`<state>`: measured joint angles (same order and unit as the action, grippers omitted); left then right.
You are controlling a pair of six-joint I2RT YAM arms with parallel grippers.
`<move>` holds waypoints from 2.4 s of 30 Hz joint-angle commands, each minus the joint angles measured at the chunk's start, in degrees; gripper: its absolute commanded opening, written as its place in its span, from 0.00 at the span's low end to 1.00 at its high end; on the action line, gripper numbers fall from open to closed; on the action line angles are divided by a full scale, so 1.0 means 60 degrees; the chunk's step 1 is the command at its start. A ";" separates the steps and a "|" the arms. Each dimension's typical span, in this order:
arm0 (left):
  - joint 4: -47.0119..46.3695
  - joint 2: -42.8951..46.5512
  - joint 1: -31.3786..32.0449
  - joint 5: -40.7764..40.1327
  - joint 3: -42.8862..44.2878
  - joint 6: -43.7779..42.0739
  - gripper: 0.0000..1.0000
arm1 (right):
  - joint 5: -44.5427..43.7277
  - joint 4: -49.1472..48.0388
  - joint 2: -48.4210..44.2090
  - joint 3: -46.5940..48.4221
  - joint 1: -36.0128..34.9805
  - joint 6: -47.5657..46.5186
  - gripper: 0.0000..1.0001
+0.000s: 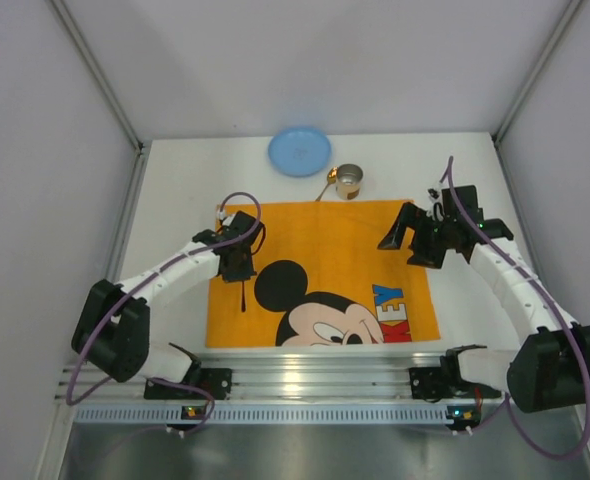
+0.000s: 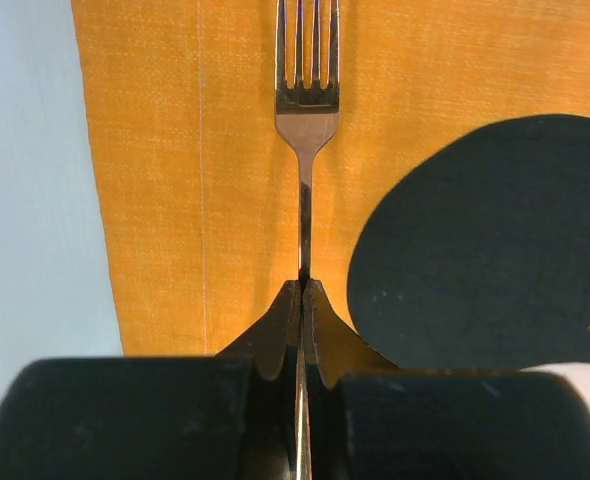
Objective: Set the dinner table for one person
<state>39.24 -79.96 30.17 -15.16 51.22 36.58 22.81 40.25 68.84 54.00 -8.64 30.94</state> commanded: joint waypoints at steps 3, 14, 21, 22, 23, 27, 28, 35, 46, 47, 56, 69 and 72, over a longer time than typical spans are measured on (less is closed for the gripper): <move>-0.0536 -0.0310 0.0039 -0.0739 0.0003 0.0085 0.00 | 0.0212 -0.0131 -0.0325 0.0112 -0.0331 -0.0322 1.00; 0.0212 -0.0121 0.0025 -0.0988 0.0455 -0.0075 0.23 | 0.0110 -0.0160 -0.0341 0.0155 -0.0347 -0.0205 1.00; 0.0725 -0.0382 -0.0048 -0.2071 0.2490 -0.1129 0.53 | -0.0037 -0.0131 -0.0340 0.0594 -0.0259 -0.0147 1.00; 0.0696 -0.0804 -0.0092 -0.2131 0.2841 -0.1522 0.55 | -0.0051 -0.0102 -0.0355 0.0610 -0.0229 -0.0118 1.00; 0.0681 -0.1069 -0.0223 -0.2190 0.3570 -0.1700 0.57 | -0.0095 -0.0087 -0.0355 0.0653 -0.0200 -0.0132 1.00; 0.0097 -0.2854 -0.0939 -0.1606 0.5551 -0.2477 0.62 | -0.0183 0.0044 -0.0355 0.0770 -0.0185 -0.0117 1.00; 0.0008 -0.3309 -0.1116 -0.1054 0.6033 -0.2478 0.61 | -0.0183 0.0059 -0.0326 0.0800 -0.0156 -0.0132 1.00; -0.1073 -0.7690 -0.2479 0.1612 1.1013 -0.1469 0.57 | -0.0490 0.0688 -0.0019 0.1444 -0.0054 -0.0351 1.00; -0.3300 -1.0858 -0.3300 0.3434 1.3482 0.0919 0.60 | -0.1457 0.1831 0.0597 0.2441 0.0429 -0.0967 1.00; -0.3767 -1.0872 -0.3387 0.3507 1.3074 0.1065 0.60 | -0.1458 0.1875 0.0713 0.2484 0.0488 -0.0996 1.00; -0.3523 -1.2043 -0.3447 0.4123 1.3846 0.1213 0.54 | -0.1326 0.1890 0.1504 0.2733 0.0913 -0.1055 1.00; -0.3918 -1.1577 -0.3929 0.4006 1.3920 0.1741 0.00 | -0.1121 0.1759 0.1754 0.2675 0.1060 -0.1128 1.00; -0.4109 -1.0772 -0.4223 0.4166 1.3744 0.1653 0.00 | -0.1048 0.1700 0.1740 0.2792 0.1060 -0.1128 1.00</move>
<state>17.80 -152.29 7.81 9.63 133.38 46.15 15.64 51.03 79.70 67.64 -2.85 25.04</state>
